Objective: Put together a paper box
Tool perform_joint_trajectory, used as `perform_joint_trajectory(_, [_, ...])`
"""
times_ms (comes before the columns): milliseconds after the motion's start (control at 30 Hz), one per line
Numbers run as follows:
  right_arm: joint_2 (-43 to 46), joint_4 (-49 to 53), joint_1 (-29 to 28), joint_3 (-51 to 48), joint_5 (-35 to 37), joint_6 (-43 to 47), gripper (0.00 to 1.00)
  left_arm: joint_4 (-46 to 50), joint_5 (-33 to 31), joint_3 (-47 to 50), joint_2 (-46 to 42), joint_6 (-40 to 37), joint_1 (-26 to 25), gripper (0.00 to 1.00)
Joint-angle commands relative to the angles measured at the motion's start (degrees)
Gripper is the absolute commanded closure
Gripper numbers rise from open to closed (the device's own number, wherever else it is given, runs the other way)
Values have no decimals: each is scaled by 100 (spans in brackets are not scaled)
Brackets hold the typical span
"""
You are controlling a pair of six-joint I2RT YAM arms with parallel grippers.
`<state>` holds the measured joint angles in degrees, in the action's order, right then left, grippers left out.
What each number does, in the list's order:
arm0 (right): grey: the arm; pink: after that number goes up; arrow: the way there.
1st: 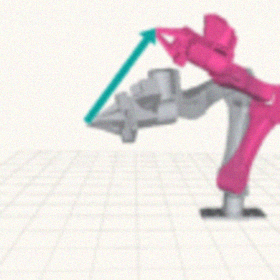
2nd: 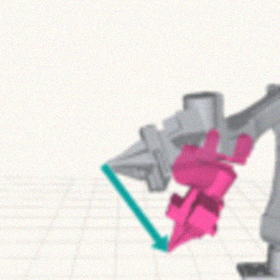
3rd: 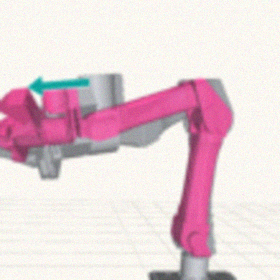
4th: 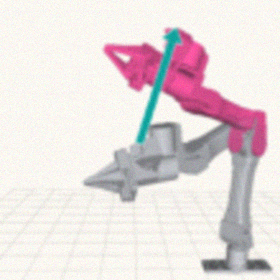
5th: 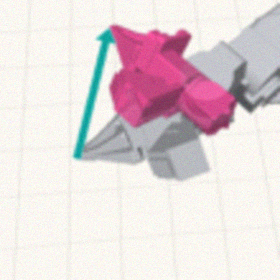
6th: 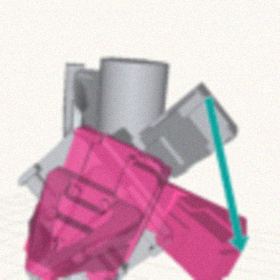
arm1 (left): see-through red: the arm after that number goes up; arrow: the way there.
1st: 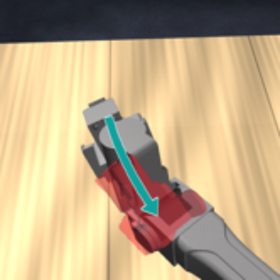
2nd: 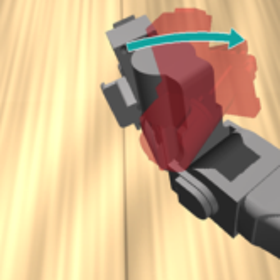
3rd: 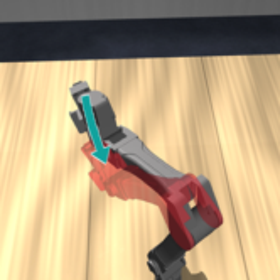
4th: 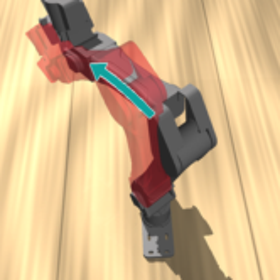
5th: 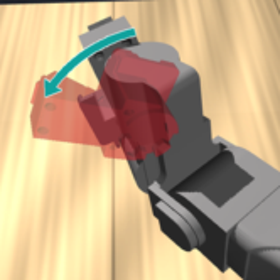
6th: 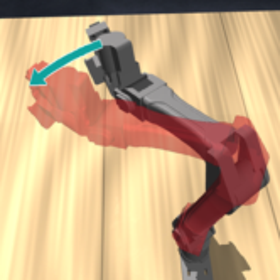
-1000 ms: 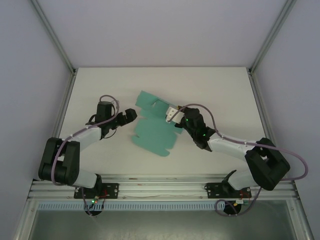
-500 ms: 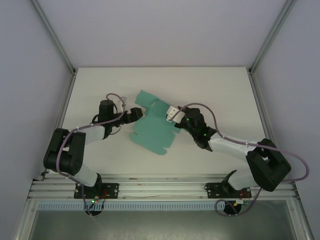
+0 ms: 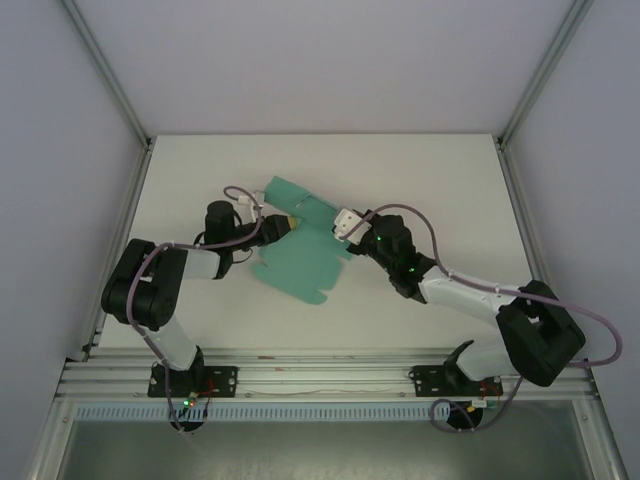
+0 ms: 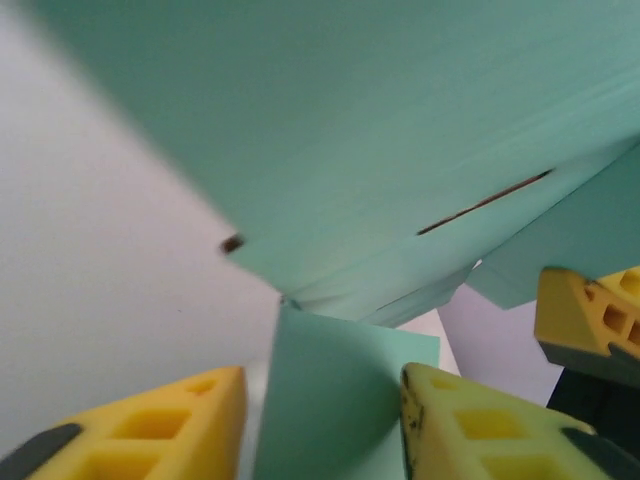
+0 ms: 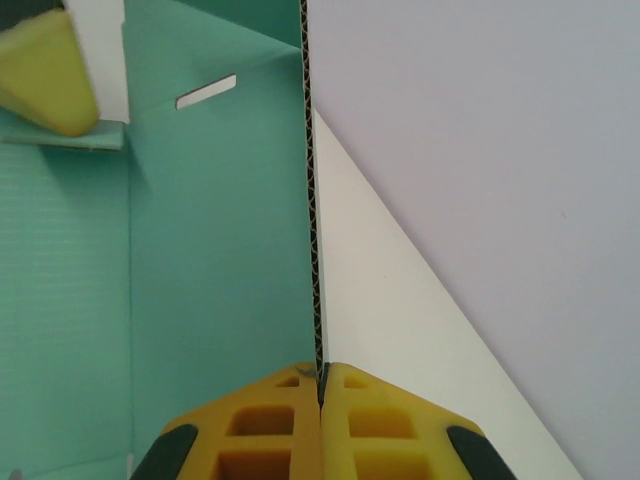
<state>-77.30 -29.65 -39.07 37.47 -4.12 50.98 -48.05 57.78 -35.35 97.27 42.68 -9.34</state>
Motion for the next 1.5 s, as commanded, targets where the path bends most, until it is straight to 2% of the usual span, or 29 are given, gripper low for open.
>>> perform_joint_trajectory(0, [184,-173,-33,111,-285,-143,100,-608,162,29,18,137,-67,71])
perform_joint_trajectory(133, [274,49,-29,100,-298,-107,100,226,-221,-83,-118,-230,-100,89])
perform_joint_trajectory(367, [312,307,-23,150,-150,107,100,1075,-658,-169,-357,-715,-190,90])
perform_joint_trajectory(433, [270,437,-25,205,-32,254,100,1553,-968,-260,-400,-851,-190,87])
perform_joint_trajectory(467, [242,469,-31,229,43,308,100,1782,-1045,-317,-414,-969,-183,82])
perform_joint_trajectory(533, [207,544,-29,255,145,544,100,2107,-1203,-328,-511,-1076,-174,55])
perform_joint_trajectory(567, [198,613,-31,279,208,675,100,2245,-1302,-296,-609,-1176,-158,36])
perform_joint_trajectory(600, [180,714,-30,332,305,811,100,2435,-1468,-262,-742,-1258,-121,23])
perform_joint_trajectory(667, [155,888,-30,402,435,1066,100,2855,-1791,-189,-1077,-1400,-57,4])
perform_joint_trajectory(700, [128,963,-32,424,476,1267,100,3146,-2004,-173,-1300,-1519,-26,0])
perform_joint_trajectory(867, [-247,999,-306,545,1139,2155,100,4727,-3478,-459,-2232,-1795,111,0])
perform_joint_trajectory(933, [-398,1026,-357,593,1169,2343,100,5079,-3689,-623,-2504,-2137,182,0])
perform_joint_trajectory(1067, [-600,1125,-381,758,1139,2482,100,4987,-3028,-638,-2835,-3570,215,0])
perform_joint_trajectory(1133, [-637,1197,-376,846,1006,2503,100,5096,-2935,-707,-2811,-4282,222,0])
perform_joint_trajectory(1167, [-646,1240,-380,887,943,2504,100,5132,-2950,-743,-2760,-4505,222,0])
perform_joint_trajectory(1267, [-679,1355,-382,981,793,2595,100,5329,-2435,-968,-2463,-5366,231,0])
perform_joint_trajectory(1367, [-692,1434,-374,1028,699,2692,100,5876,-1922,-1392,-2085,-6024,231,0])
perform_joint_trajectory(1467, [-640,1444,-374,1038,560,2688,100,6292,-1720,-1771,-1715,-6590,231,0])
